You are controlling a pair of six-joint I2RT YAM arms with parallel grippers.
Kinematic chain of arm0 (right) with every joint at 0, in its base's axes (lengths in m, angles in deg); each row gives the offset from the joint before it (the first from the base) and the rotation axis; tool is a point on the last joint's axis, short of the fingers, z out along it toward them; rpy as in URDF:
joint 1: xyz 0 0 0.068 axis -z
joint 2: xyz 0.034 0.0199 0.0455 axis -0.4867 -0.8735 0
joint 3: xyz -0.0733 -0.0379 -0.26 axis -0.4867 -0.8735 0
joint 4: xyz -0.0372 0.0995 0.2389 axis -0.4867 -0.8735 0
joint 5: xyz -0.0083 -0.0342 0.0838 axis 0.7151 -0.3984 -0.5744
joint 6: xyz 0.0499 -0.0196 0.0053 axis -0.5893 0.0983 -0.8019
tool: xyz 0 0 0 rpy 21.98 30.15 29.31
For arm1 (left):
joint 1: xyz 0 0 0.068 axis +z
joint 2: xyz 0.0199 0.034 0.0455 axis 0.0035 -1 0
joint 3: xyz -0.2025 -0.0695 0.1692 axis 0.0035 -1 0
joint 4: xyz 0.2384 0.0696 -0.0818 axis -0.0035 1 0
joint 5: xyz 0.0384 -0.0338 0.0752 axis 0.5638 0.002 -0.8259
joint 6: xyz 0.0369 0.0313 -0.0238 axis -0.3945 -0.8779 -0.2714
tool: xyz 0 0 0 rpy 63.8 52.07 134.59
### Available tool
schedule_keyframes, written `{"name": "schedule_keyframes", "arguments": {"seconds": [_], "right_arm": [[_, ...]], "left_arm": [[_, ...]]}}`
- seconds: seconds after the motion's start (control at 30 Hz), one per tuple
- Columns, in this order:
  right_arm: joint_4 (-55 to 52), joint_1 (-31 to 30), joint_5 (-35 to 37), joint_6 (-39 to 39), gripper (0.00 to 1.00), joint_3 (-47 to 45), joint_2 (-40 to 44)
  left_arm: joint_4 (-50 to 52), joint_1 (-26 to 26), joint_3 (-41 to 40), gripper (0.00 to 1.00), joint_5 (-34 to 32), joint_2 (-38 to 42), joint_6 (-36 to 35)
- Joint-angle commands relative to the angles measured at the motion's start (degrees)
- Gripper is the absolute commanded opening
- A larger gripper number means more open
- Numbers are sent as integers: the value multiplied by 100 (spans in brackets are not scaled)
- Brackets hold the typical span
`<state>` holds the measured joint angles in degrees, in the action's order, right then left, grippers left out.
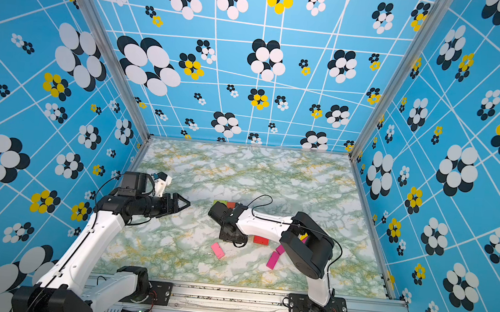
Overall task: Assemble the number 7 with building blocks
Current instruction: Assemble the building block at the center of the board.
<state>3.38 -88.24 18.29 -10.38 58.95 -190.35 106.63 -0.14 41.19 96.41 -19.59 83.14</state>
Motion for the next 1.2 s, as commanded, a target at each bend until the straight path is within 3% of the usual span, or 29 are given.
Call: {"name": "schedule_keyframes", "arguments": {"seconds": [0.0, 1.07, 1.17], "right_arm": [[-106, 15, -29, 97, 29, 156, -158], [-192, 172, -160, 397, 30, 333, -352], [-220, 172, -146, 394, 42, 332, -336]], "left_arm": [[-27, 10, -93, 78, 51, -25, -95], [-26, 12, -94, 79, 72, -90, -102], [-26, 17, -90, 79, 70, -99, -94]]}}
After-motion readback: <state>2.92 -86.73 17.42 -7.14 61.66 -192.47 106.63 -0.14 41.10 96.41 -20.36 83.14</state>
